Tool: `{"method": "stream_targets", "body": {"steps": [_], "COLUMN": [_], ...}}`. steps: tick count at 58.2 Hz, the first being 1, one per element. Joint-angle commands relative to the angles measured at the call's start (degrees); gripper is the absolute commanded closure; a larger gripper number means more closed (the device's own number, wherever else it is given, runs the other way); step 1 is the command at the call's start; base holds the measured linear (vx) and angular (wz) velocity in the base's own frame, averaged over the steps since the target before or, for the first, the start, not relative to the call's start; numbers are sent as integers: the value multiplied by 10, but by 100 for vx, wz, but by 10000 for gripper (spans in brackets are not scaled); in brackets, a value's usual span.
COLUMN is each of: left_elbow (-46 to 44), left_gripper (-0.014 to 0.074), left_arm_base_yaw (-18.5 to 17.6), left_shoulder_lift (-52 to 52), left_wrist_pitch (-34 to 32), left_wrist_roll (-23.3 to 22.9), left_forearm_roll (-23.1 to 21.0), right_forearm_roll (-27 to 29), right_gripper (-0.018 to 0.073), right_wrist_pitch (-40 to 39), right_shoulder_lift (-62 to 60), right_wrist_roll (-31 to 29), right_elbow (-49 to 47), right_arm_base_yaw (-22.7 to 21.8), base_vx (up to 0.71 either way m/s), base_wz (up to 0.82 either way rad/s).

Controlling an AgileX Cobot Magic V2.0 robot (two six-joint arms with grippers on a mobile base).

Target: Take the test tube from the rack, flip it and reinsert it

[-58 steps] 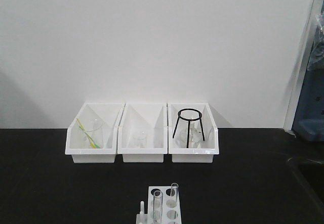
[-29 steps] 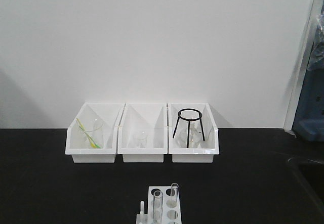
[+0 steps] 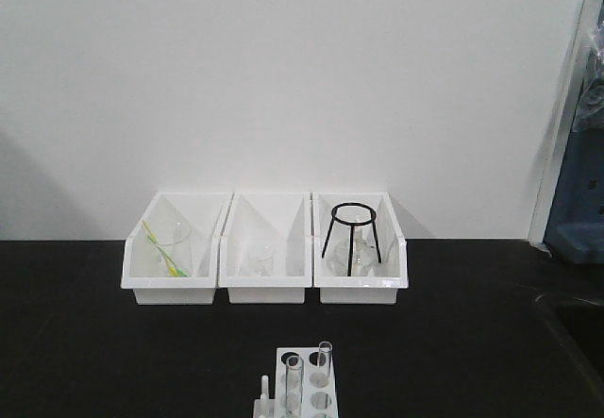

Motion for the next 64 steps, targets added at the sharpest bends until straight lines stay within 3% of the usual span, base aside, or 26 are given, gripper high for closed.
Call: {"method": "stream_targets", "body": {"steps": [1, 7, 14, 64], "left_elbow": [-2, -2, -2, -2], "left_gripper": [602, 602, 602, 602], "left_arm_base_yaw": [0, 0, 0, 0], "left_shoulder_lift": [-5, -5, -4, -5], "left_wrist_pitch": [-45, -45, -46, -46], "left_wrist_roll": [-5, -5, -5, -5], "left_forearm_roll": [-2, -2, -2, -2], "right_forearm_roll": [41, 35, 5, -12], "right_gripper": [570, 570, 570, 570], "right_wrist_pitch": [-44, -27, 11, 24], "right_shoulder_lift": [-56, -141, -198, -197], "right_wrist_roll": [-9, -9, -14, -17], "right_elbow": [24, 52, 50, 50], "right_arm_base_yaw": [-80, -165, -211, -213], "base_vx": [0, 0, 0, 0], "base_wz": [0, 0, 0, 0]}}
